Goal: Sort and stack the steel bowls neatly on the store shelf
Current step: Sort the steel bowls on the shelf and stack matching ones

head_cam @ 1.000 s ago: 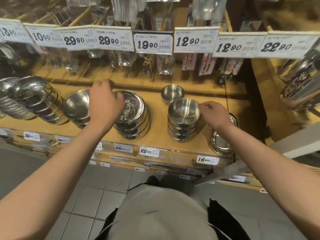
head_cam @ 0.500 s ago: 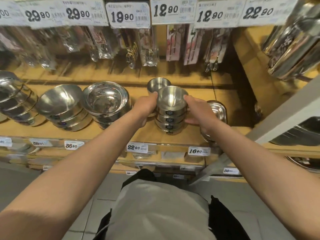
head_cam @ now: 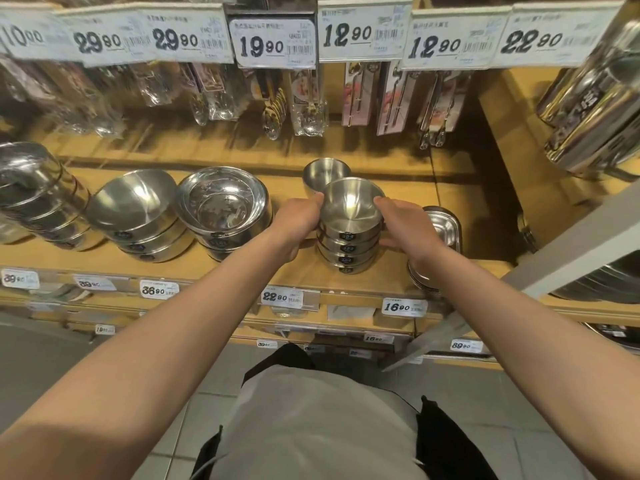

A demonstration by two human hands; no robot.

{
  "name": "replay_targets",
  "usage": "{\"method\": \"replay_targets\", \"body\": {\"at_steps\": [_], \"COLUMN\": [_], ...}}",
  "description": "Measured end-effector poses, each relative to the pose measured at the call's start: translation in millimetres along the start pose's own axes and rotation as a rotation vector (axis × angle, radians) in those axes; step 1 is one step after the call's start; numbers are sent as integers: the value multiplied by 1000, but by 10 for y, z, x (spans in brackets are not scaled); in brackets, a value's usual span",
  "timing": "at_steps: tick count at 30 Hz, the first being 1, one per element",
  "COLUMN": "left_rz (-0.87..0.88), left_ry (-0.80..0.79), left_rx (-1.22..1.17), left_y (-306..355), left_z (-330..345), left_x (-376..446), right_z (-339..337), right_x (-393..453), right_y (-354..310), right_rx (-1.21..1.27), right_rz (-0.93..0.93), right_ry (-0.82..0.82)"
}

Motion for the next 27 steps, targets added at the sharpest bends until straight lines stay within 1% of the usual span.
{"method": "replay_targets", "body": {"at_steps": [5,14,20,22,25,27], "left_rz": [-38,-87,-95,-43,61,89], "left_ry": [-44,-25,-49,-12,93,112], "left_rx": [39,83,91,117,181,204], "left_y": [4,96,99,144,256,313], "left_z": [17,0,7,-18,-89,-106], "left_x": [13,-3,-5,10,10,-4], "right_z": [8,-1,4,-22,-107,-122], "right_x": [0,22,3,4,34,41], "right_y": [-7,-57,-41,-72,-201,-265], "right_rx": [48,28,19,-10,-121,-145], "right_rz": [65,122,138,101,-26,-58], "right_ry": [0,29,-4,17,69,72]}}
Point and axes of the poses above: each hand's wrist, its own x-axis towards the middle knuckle, its own z-axis out of the palm, y = z × x, the point moved 7 cm from there along x, towards the middle knuckle, and after that the axes turned 8 degrees about -z, right-handed, at the moved point
